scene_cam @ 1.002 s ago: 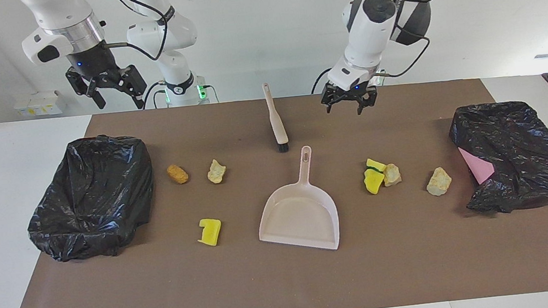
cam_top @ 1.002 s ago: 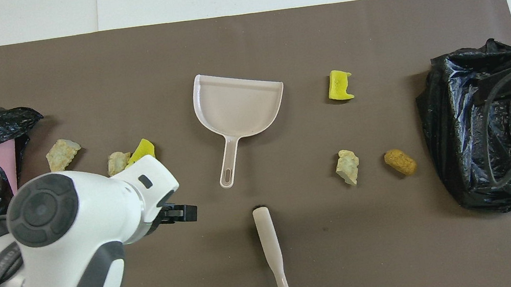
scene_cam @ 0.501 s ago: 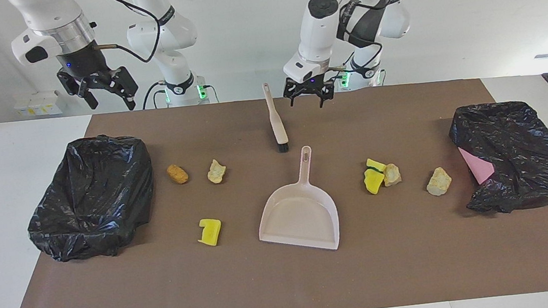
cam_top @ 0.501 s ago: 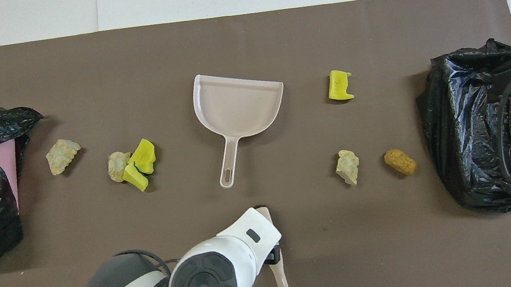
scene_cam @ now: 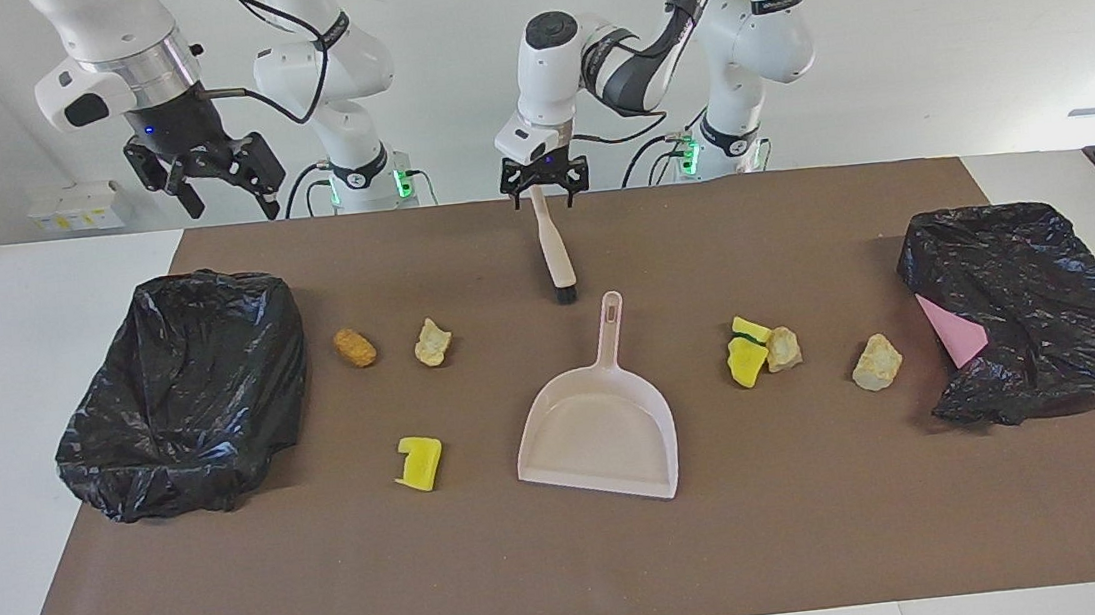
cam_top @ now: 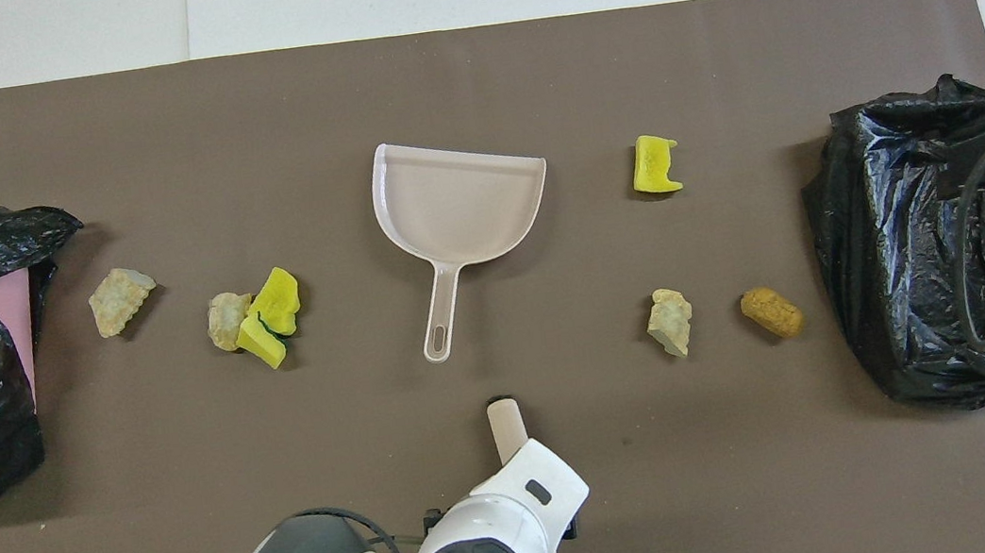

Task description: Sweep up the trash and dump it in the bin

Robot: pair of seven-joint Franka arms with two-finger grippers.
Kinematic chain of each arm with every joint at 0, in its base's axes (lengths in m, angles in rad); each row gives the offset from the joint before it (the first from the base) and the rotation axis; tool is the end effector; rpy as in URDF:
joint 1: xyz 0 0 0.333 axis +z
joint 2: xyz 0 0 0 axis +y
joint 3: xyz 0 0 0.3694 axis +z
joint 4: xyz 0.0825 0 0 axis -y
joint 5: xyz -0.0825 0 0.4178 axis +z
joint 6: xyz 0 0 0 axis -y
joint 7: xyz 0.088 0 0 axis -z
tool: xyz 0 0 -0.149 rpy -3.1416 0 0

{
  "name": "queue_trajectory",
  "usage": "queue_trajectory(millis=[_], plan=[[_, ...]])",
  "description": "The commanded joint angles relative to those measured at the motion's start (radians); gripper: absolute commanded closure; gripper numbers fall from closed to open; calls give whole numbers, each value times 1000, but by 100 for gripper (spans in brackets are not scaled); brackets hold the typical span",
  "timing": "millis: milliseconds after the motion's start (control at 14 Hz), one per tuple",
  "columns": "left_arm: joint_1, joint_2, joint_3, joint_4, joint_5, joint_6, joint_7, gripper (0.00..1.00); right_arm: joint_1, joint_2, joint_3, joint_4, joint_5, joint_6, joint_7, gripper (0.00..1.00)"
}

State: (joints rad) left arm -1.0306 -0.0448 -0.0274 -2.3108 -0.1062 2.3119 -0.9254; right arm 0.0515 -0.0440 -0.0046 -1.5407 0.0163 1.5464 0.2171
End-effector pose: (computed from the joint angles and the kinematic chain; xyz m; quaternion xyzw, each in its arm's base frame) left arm 0.2575 -0.4684 0.3569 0.9985 -0.0313 -0.0204 0.0407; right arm 0.5713 0.0292 0.6745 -0.9961 0.0846 -0.0235 0.0114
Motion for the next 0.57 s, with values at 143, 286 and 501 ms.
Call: queue_trajectory(millis=[143,286,501], plan=[[-66,57,17,-16,10,46,-75,0,117,99,8,-12,-6,130,148,0],[-69,56,14,-16,10,41,-125,11,183,165,8,-4,-7,208,233,0],[-68,48,12,-15,10,29,-142,36,296,298,6,37,-7,289,382,0]])
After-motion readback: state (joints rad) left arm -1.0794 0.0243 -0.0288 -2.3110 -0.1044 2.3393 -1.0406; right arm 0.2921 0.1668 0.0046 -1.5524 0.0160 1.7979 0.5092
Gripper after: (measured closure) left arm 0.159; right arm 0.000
